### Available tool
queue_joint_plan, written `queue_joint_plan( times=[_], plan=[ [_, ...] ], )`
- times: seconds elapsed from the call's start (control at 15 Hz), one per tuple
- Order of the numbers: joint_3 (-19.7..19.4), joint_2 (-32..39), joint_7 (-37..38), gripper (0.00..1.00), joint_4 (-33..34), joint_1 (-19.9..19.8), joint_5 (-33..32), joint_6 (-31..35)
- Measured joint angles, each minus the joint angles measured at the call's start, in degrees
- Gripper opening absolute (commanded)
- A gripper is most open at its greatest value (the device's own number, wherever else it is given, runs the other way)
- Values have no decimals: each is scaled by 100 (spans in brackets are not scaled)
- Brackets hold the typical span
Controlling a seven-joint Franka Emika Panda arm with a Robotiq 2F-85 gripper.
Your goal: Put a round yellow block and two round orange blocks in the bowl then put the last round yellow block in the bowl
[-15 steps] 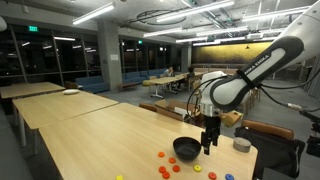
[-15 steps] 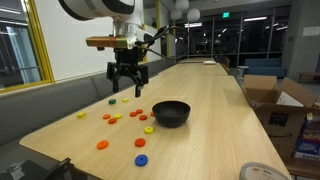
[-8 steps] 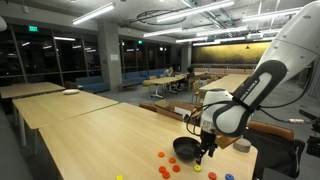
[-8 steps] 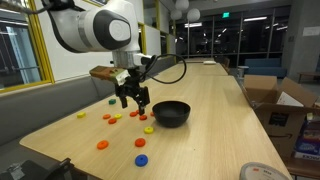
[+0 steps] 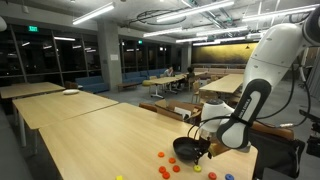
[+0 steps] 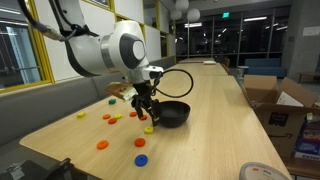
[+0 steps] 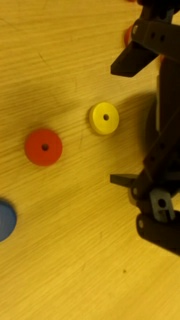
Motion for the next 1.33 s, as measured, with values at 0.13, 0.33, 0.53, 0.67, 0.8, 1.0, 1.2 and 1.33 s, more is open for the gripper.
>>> queue_joint_plan(
  times=[0.13, 0.33, 0.53, 0.67, 0.8, 1.0, 1.2, 1.33],
  plan=[
    [-146, 134, 251, 100, 91, 74, -137, 1],
    [-154, 311, 321, 100, 190, 183, 22, 2],
    [-83, 469, 281, 100, 267, 320, 407, 4],
    [-10, 579, 229, 100, 323, 371, 674, 4],
    [38, 675, 154, 100, 376, 390, 898, 8],
    [43, 783, 17, 100, 443, 398, 1158, 36],
    [42, 868, -117, 100, 496, 393, 1396, 90],
    [42, 911, -229, 100, 530, 387, 1559, 107]
  ],
)
